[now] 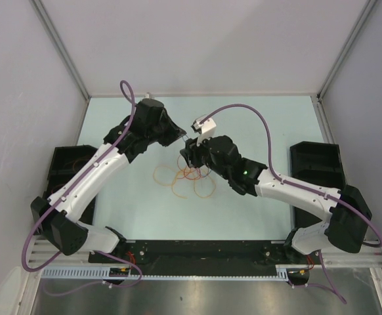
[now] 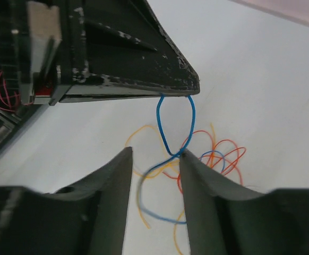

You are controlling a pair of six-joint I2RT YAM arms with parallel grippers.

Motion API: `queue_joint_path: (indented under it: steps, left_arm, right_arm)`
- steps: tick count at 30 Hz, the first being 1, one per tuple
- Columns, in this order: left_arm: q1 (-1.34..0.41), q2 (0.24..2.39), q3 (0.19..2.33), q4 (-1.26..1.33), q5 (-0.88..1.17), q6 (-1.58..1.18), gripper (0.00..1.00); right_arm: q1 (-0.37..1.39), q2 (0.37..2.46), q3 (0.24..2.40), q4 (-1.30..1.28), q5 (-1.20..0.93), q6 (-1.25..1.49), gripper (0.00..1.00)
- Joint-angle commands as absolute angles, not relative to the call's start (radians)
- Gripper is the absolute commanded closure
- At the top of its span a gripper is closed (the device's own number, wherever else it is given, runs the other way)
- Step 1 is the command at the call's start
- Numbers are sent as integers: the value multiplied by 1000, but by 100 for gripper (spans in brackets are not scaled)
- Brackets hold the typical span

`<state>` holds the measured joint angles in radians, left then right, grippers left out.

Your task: Untangle the cables

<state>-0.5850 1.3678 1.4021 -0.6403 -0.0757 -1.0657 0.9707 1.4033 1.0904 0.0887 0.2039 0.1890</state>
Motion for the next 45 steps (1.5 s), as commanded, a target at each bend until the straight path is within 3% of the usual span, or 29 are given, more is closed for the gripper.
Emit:
queue_joint_path:
  steps: [1, 2, 5, 11, 18, 21, 22, 25, 27, 32, 36, 40, 45]
  left_arm:
    - [-588, 1368, 1445, -644, -80, -1086, 100]
    - [-588, 1367, 1443, -643, -81, -1085, 100]
    - [-588, 1368, 1442, -644, -80, -1085, 100]
    - [-586, 1362, 1420, -626, -67, -1081, 100]
    - [-586, 1348, 1398, -572, -12, -1034, 97]
    - [-586, 1333, 1384, -531, 18, -993, 81]
    - [-580, 1330, 1385, -529, 21, -961, 58]
    - [-545, 1305, 1390, -554, 28, -904, 22]
    - [-519, 1279, 1396, -580, 35, -875, 9]
    - [-410, 1229, 1425, -690, 23, -688, 5]
    - [-393, 1183, 1402, -810, -125, -497, 4]
    - [-391, 1158, 1295, -804, -259, -364, 5]
    - [-391, 1232, 1229, -782, -268, -285, 6]
  right_arm:
    - [1000, 1416, 1146, 169, 297, 130, 62]
    - [1005, 1417, 1149, 172, 323, 126, 75]
    - [1012, 1427, 1154, 175, 363, 118, 92]
    - [1012, 1440, 1158, 170, 385, 129, 100]
    - [1014, 1422, 1157, 178, 385, 132, 100]
    - [1014, 1399, 1157, 181, 383, 127, 100]
    - [1014, 1391, 1158, 181, 388, 127, 100]
    - [1006, 1355, 1158, 166, 397, 123, 100]
    - [986, 1319, 1158, 152, 400, 121, 100]
    - [937, 1221, 1170, 91, 423, 101, 100]
    - [882, 1146, 1233, 8, 462, 52, 100]
    - [787, 1095, 1324, -92, 488, 12, 100]
    - [707, 1101, 1416, -176, 567, -54, 100]
